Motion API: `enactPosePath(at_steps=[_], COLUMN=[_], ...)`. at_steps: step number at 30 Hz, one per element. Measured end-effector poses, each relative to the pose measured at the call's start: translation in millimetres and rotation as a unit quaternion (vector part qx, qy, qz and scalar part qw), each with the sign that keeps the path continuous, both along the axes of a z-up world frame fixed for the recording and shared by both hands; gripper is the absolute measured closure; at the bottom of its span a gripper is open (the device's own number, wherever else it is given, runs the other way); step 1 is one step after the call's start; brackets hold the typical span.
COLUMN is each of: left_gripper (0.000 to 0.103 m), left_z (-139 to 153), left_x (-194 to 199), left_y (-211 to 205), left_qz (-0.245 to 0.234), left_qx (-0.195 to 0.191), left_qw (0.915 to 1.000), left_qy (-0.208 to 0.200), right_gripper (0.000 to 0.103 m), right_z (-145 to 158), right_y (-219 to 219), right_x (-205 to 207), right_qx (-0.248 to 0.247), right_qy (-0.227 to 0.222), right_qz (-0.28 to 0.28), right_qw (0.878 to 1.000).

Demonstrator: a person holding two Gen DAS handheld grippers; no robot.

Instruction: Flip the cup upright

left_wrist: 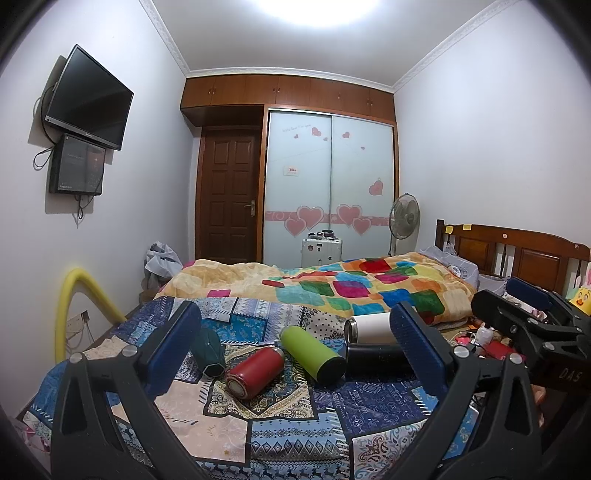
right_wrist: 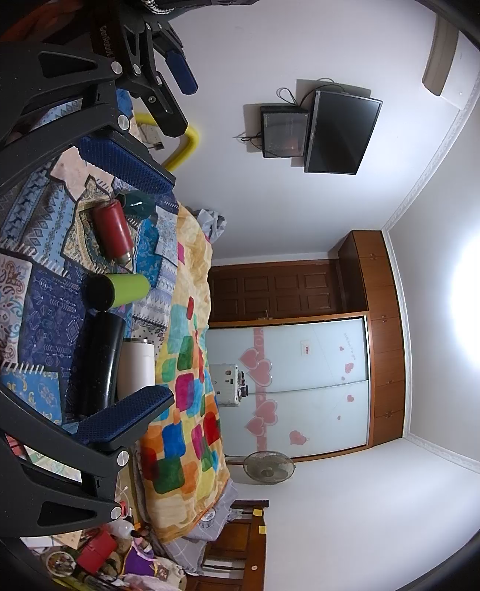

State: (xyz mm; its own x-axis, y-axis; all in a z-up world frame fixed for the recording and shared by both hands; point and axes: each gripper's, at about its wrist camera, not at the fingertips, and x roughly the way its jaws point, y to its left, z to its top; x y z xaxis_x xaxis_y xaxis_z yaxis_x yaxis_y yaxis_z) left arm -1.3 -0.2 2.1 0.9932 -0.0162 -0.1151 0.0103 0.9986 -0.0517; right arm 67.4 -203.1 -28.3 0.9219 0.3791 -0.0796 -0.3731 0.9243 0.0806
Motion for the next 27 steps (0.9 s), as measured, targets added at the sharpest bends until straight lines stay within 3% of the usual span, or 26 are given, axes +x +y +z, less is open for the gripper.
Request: enactPosePath(at_steps=[27], left_gripper=[0.000], left_z=[3.8], left_x=[-2.3], left_y=[-5.4], left_qz=[-0.005], left_qx=[0.004], left_qw=[1.0000], left_qy=[-0.006], right_gripper=[0.000], right_z=[0.9], right_y=[3.3], right_x=[-0.8], right_qx=[0.003], right_qy=[-0.001], right_qz=[0.002], right_qw=[1.000])
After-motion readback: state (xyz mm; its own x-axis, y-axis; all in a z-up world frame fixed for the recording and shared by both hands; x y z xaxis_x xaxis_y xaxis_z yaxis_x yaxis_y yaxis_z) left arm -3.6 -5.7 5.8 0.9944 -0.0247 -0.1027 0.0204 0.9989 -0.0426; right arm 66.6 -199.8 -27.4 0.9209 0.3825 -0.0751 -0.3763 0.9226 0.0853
